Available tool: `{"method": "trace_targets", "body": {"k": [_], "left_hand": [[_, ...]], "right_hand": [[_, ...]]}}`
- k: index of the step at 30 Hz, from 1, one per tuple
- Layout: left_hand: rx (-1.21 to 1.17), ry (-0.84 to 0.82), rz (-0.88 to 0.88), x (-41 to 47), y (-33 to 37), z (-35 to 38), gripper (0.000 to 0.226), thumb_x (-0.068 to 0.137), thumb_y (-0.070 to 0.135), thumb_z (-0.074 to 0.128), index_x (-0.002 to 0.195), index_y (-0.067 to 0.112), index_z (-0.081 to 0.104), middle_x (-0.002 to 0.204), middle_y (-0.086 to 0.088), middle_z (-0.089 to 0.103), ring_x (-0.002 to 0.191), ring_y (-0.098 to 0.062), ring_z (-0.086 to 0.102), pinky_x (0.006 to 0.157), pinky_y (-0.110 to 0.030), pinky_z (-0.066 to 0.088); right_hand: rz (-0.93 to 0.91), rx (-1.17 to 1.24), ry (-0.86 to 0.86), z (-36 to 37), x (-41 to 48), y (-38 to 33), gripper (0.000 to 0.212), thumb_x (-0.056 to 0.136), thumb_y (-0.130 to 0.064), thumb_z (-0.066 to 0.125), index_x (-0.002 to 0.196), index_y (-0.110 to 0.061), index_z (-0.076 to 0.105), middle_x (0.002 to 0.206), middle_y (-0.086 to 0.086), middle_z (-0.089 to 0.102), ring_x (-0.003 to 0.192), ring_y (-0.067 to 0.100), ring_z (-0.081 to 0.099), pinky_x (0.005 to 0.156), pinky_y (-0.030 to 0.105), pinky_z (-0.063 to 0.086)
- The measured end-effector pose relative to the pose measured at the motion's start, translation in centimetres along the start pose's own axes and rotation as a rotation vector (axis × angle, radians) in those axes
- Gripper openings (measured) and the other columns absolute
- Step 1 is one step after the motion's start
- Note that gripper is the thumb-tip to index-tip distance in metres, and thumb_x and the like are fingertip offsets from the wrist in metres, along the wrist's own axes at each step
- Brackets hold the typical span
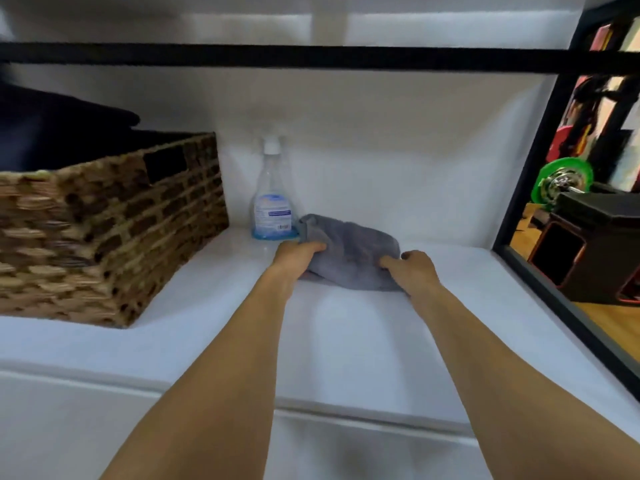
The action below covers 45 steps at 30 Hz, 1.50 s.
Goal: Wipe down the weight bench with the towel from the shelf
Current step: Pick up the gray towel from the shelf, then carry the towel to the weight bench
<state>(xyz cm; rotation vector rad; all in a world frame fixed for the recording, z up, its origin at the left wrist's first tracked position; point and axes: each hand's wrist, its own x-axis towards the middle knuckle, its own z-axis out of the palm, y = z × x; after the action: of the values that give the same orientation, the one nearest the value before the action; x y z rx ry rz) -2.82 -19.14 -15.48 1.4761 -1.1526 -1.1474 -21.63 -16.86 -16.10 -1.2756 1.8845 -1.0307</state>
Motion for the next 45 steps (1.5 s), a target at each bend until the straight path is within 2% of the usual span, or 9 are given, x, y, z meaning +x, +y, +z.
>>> {"method": "trace_targets", "body": {"k": [3, 8, 11, 16, 21, 26, 30, 33, 45], "left_hand": [[0.006, -0.063, -0.083, -4.7, 0.9, -1.8, 0.029, 0.078, 0.020, 0.067, 0.102, 0.004, 0.068, 0.092, -0.012, 0.069, 0.088, -0.025, 0.064, 0.076, -0.033, 0.051], [-0.241, -0.252, -0.288, -16.2, 4.8, -5.1, 0.028, 0.077, -0.008, 0.057, 0.101, 0.002, 0.067, 0.084, -0.012, 0.069, 0.080, -0.023, 0.065, 0.067, -0.030, 0.056], [-0.335, -0.302, -0.312, -23.2, 10.0, -7.5, 0.046, 0.068, -0.013, 0.061, 0.111, 0.002, 0.065, 0.100, -0.016, 0.072, 0.095, -0.030, 0.067, 0.083, -0.040, 0.056], [-0.375, -0.381, -0.292, -34.2, 20.3, -10.2, 0.056, 0.058, -0.008, 0.071, 0.112, 0.007, 0.067, 0.108, -0.015, 0.072, 0.101, -0.032, 0.068, 0.080, -0.043, 0.058], [-0.345, -0.317, -0.244, -44.3, 28.0, -9.5, 0.051, 0.075, 0.045, 0.077, 0.116, 0.016, 0.069, 0.116, -0.008, 0.071, 0.108, -0.025, 0.067, 0.094, -0.038, 0.052], [-0.279, -0.145, -0.094, -54.4, 33.0, -3.4, 0.042, 0.079, 0.049, 0.071, 0.110, 0.021, 0.067, 0.103, -0.001, 0.073, 0.093, -0.020, 0.070, 0.070, -0.032, 0.056], [-0.225, -0.186, -0.002, -60.5, 36.8, 3.7, 0.016, 0.082, 0.026, 0.066, 0.093, 0.015, 0.069, 0.099, -0.008, 0.074, 0.089, -0.023, 0.068, 0.073, -0.037, 0.054], [-0.217, -0.217, 0.043, -63.4, 39.4, 9.5, 0.018, 0.082, 0.036, 0.065, 0.089, 0.020, 0.069, 0.086, 0.001, 0.075, 0.081, -0.016, 0.069, 0.062, -0.030, 0.051], [-0.223, -0.191, 0.188, -53.7, 45.4, 30.2, 0.032, 0.087, 0.054, 0.057, 0.093, 0.025, 0.069, 0.094, 0.004, 0.071, 0.091, -0.017, 0.066, 0.088, -0.044, 0.054]], "right_hand": [[0.131, 0.183, -0.133, -2.4, -4.0, -1.0, 0.021, 0.072, -0.015, 0.066, 0.089, -0.003, 0.063, 0.080, 0.009, 0.063, 0.074, 0.023, 0.060, 0.059, 0.027, 0.046], [0.448, 0.406, -0.271, -7.9, -14.2, -3.9, 0.013, 0.072, 0.006, 0.055, 0.078, -0.005, 0.057, 0.078, 0.010, 0.056, 0.069, 0.025, 0.054, 0.059, 0.031, 0.043], [0.455, 0.471, -0.321, -12.7, -20.7, -8.1, 0.017, 0.074, 0.007, 0.056, 0.087, -0.002, 0.062, 0.088, 0.012, 0.062, 0.073, 0.026, 0.060, 0.060, 0.031, 0.047], [0.379, 0.552, -0.276, -22.2, -29.7, -16.5, 0.046, 0.069, -0.043, 0.083, 0.098, -0.010, 0.071, 0.093, 0.004, 0.076, 0.085, 0.022, 0.073, 0.073, 0.036, 0.058], [0.218, 0.532, -0.214, -30.9, -38.2, -20.1, 0.056, 0.067, -0.032, 0.085, 0.111, -0.008, 0.061, 0.104, 0.010, 0.073, 0.090, 0.027, 0.071, 0.077, 0.046, 0.059], [0.053, 0.423, -0.057, -40.8, -46.1, -19.2, 0.023, 0.082, -0.017, 0.065, 0.101, -0.023, 0.054, 0.102, 0.001, 0.064, 0.088, 0.015, 0.062, 0.064, 0.030, 0.050], [0.000, 0.403, 0.157, -50.4, -49.6, -17.8, 0.022, 0.079, -0.018, 0.063, 0.090, -0.023, 0.045, 0.089, -0.005, 0.054, 0.080, 0.011, 0.055, 0.059, 0.027, 0.042], [0.020, 0.396, 0.268, -56.6, -49.9, -16.2, 0.026, 0.081, -0.029, 0.060, 0.097, -0.019, 0.042, 0.093, -0.003, 0.051, 0.081, 0.010, 0.051, 0.063, 0.032, 0.040], [-0.104, 0.327, 0.500, -69.5, -32.5, -12.1, 0.041, 0.090, -0.048, 0.058, 0.121, -0.026, 0.042, 0.099, -0.014, 0.052, 0.093, 0.010, 0.051, 0.071, 0.027, 0.038]]}}
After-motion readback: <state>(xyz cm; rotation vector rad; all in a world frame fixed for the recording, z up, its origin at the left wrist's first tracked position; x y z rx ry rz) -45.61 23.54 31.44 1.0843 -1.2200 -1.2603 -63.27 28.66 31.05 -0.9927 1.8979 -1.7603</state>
